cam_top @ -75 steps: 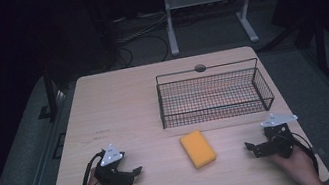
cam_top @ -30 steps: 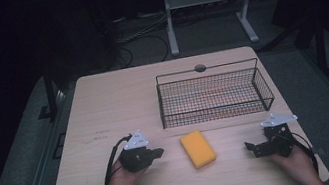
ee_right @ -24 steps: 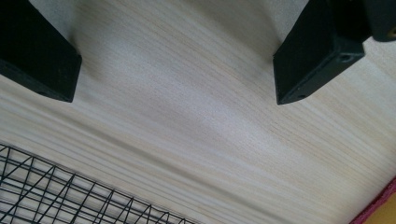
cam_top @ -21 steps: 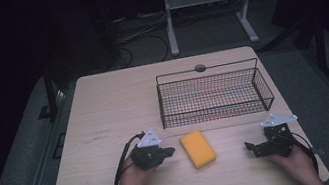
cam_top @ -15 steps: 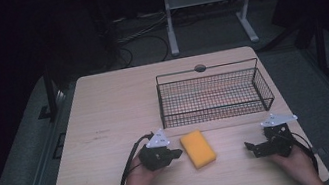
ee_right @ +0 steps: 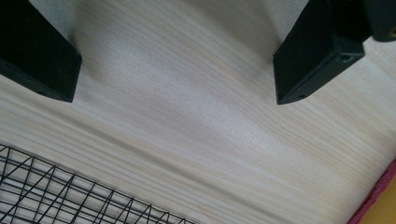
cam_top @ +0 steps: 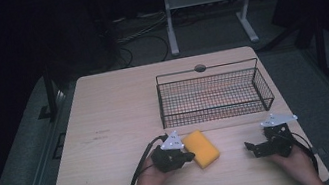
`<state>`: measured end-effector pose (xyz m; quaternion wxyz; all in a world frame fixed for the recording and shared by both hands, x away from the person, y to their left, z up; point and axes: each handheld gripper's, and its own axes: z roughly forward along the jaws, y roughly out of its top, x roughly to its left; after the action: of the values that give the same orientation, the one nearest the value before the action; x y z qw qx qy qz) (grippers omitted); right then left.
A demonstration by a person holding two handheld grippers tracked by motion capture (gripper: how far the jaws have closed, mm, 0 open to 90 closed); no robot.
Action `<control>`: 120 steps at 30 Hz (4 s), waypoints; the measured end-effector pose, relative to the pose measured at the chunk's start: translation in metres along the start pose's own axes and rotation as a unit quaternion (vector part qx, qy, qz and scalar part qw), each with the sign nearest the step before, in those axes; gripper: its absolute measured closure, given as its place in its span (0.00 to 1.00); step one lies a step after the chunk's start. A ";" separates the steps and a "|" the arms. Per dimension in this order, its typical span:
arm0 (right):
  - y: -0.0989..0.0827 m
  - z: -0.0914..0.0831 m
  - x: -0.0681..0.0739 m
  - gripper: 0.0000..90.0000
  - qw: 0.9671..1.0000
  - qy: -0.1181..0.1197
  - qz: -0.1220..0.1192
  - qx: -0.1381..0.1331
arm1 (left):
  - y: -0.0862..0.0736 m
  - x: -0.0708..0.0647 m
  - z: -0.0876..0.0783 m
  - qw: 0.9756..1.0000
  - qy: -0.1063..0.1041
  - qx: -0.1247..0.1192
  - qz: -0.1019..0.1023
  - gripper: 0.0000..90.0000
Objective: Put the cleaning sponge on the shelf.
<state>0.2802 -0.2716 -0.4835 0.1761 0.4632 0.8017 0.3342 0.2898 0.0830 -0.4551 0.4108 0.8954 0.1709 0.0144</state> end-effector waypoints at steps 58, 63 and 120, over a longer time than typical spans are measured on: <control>0.000 0.000 0.000 0.00 1.000 0.000 0.000 0.000 | -0.010 0.022 -0.032 0.998 0.054 -0.007 -0.034 0.74; 0.000 0.000 0.000 0.00 1.000 0.000 0.000 0.000 | -0.020 0.024 -0.046 0.996 0.073 -0.005 -0.042 0.62; 0.028 -0.015 0.009 0.01 0.998 0.039 -0.002 0.052 | -0.112 0.038 -0.101 0.979 0.185 0.007 -0.090 0.14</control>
<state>0.2844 -0.2601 -0.4530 0.1209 0.4566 0.8254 0.3093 0.2761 0.2363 -0.4753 0.3657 0.8610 0.3239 0.1415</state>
